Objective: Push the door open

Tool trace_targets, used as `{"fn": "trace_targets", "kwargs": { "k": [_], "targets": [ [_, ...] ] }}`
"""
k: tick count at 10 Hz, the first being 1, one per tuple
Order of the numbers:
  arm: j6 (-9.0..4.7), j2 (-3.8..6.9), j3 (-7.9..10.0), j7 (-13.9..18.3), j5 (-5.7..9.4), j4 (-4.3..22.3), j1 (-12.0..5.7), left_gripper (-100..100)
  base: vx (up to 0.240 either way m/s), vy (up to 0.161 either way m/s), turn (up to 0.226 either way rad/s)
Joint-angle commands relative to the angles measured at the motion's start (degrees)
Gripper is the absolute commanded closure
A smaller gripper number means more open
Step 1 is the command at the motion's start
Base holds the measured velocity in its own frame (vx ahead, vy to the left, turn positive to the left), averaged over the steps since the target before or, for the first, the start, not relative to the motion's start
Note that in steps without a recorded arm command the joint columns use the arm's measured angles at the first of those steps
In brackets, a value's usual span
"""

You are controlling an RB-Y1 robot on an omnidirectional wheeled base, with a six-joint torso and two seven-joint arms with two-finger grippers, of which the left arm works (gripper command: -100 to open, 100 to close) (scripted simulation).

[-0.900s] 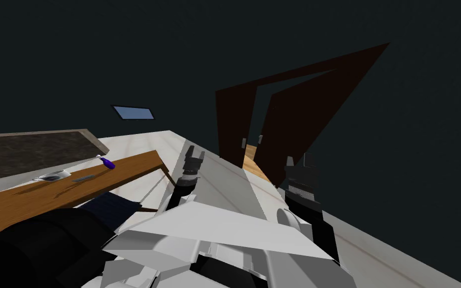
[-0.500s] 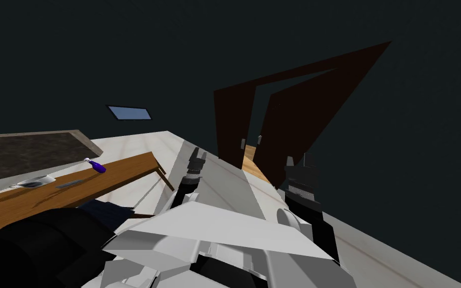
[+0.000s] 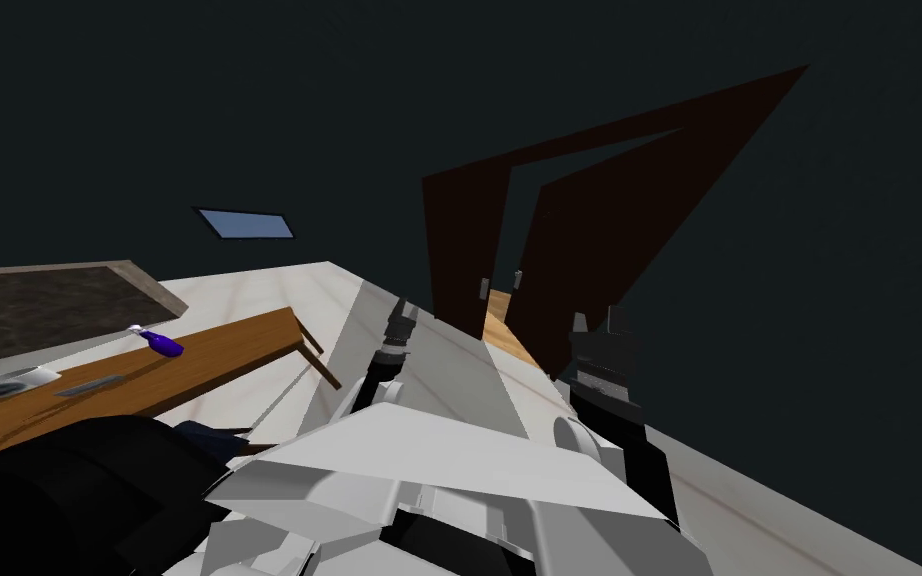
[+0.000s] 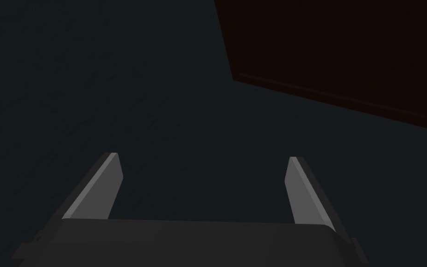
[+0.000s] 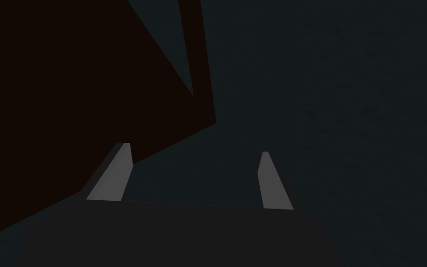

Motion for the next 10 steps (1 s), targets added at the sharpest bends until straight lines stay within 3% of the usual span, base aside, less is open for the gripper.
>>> {"fn": "trace_targets", "kwargs": {
  "k": [1,10],
  "targets": [
    [0.10,0.26,-0.14,-0.26,0.26,2.01,-1.21,-100,0.084,-0.012,-0.036],
    [0.87,1.58,-0.59,-1.69,2.09,15.64,-9.91,-100,0.096,0.002,-0.041]
  ]
}}
